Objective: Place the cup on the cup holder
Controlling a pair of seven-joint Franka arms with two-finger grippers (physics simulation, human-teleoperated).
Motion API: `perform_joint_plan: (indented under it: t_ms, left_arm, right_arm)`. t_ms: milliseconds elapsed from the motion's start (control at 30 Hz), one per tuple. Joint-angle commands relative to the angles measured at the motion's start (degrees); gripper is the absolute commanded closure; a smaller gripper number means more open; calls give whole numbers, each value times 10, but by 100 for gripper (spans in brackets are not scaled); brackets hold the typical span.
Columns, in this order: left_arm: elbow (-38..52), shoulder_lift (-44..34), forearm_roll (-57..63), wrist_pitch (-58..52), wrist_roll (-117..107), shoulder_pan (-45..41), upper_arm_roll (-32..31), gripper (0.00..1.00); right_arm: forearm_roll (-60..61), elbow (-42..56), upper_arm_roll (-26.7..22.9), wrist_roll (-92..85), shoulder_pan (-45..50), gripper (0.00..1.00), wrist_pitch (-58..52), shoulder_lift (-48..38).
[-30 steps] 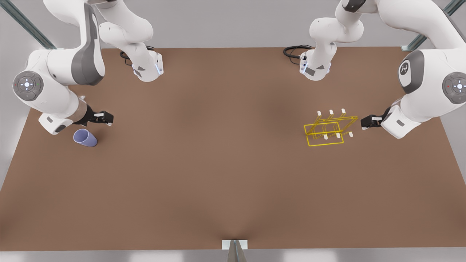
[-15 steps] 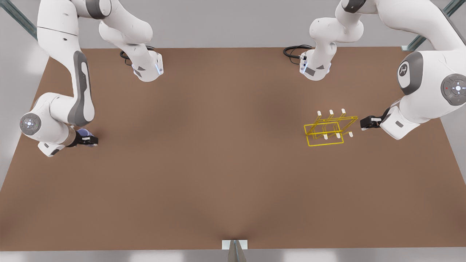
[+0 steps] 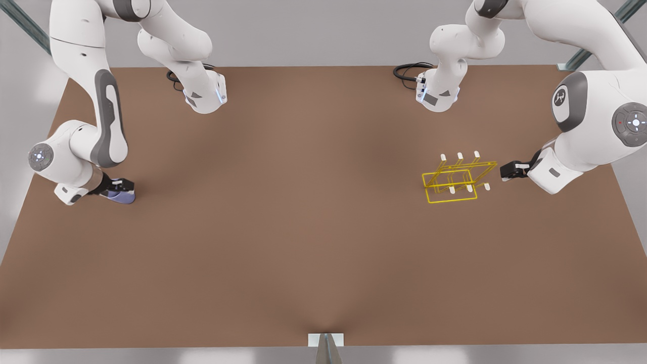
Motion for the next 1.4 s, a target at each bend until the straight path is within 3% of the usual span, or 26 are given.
perform_joint_plan:
  t_ms: [0, 100, 467, 1067, 1100, 1167, 1267, 1367]
  left_arm:
    - [0, -1, 1, -1, 0, 0, 0, 0]
    - [0, -1, 1, -2, 0, 0, 0, 0]
    - [0, 0, 0, -3, 2, 0, 0, 0]
    - [0, 4, 0, -3, 2, 0, 0, 0]
    - [0, 4, 1, -3, 2, 0, 0, 0]
    - [0, 3, 1, -3, 1, 0, 0, 0]
    - [0, 4, 1, -3, 1, 0, 0, 0]
    - [0, 4, 1, -3, 2, 0, 0, 0]
  right_arm:
    - [6, -9, 0, -88, -1, 0, 9, 0]
    - [7, -44, 0, -91, -5, 0, 19, -1]
    - [2, -35, -26, -128, -13, 0, 39, 10]
    - [-4, -13, -26, -127, -20, 0, 90, 106]
    - [-5, -13, -26, -127, -20, 25, 87, 106]
    - [-12, -13, -26, -126, -21, 55, 86, 106]
    - [-12, -13, -26, -126, -21, 79, 81, 106]
    - [-12, -12, -26, -125, -20, 79, 65, 104]
